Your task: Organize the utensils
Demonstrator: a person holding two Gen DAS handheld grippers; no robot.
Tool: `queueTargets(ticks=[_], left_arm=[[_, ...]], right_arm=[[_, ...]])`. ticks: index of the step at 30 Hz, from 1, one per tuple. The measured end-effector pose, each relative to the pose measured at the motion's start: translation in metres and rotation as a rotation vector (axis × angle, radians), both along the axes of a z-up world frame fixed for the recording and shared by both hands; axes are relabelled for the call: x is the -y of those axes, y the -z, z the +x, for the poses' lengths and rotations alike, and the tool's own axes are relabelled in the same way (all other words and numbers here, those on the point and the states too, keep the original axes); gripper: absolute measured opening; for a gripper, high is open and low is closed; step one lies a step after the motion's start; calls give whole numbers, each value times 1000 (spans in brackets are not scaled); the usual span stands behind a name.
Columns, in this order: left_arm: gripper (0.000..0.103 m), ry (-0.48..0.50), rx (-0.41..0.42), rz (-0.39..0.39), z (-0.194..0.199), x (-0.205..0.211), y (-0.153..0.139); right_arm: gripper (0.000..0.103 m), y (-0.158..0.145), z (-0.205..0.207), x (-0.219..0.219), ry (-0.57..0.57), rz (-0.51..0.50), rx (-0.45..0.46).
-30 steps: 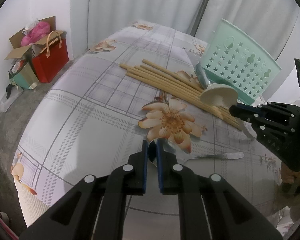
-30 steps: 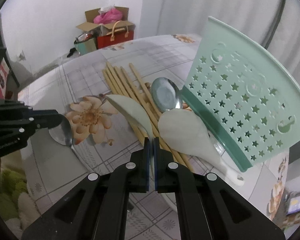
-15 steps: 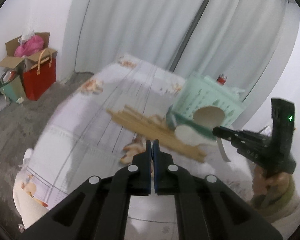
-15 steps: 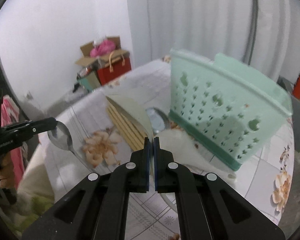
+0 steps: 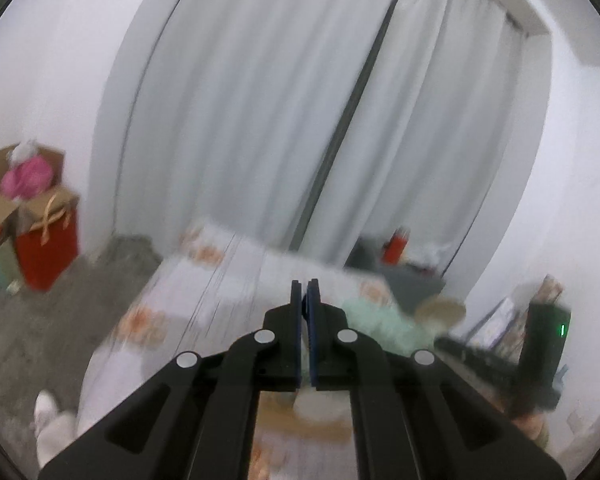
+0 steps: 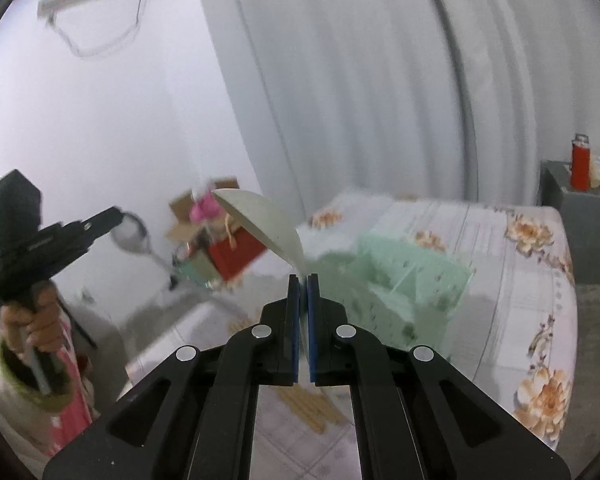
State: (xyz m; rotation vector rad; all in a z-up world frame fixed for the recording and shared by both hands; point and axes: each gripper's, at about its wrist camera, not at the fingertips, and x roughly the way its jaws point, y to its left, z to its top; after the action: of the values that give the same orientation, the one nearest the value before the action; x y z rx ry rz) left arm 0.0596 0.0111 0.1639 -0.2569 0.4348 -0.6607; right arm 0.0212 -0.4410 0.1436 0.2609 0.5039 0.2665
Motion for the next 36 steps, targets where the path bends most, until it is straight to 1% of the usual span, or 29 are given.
queueTargets(ticks=[2,3,6,7,8,11,12,15,17,21,24,28,30,31,33,35,36], left_arm=[[2,21,27,-32,16,9,-16],[2,30,42,-33,27,18,-24],[2,49,67,-2,47,41,-35],[2,58,71,25,52,51,-37],[2,62,74,71,58,64,-37],[2,68,92,172,66,87,-32],[2,53,116,235,64,99,-31],[2,34,171,352,63,123,-22],[2,38,177,408,64,133,-11],[2,63,127,449,78,148,11],[2,77,74,450,87,155,27],[3,90,36,458,97,163,44],[4,108,2,442,99,163,52],[5,113,-15,418,100,160,54],[9,109,-36,373,100,154,54],[19,105,-60,314,100,142,53],[21,97,-64,295,100,137,53]], right_arm=[[2,-9,0,7,17,18,23],[2,-13,0,9,27,20,35],[2,-19,3,11,51,14,56],[2,-22,-1,17,59,13,62],[2,-23,-1,18,66,11,67],[2,-24,1,21,86,9,79],[2,-24,1,23,93,14,83],[2,-27,7,30,102,35,96],[2,-27,13,34,101,59,110],[2,-27,27,47,83,141,126],[2,-21,42,57,70,213,138],[2,-12,59,63,68,272,143],[2,-6,67,67,64,309,143],[2,-3,69,70,61,324,141],[2,2,74,72,62,350,130],[2,14,83,75,59,378,109],[2,19,84,76,56,394,100]])
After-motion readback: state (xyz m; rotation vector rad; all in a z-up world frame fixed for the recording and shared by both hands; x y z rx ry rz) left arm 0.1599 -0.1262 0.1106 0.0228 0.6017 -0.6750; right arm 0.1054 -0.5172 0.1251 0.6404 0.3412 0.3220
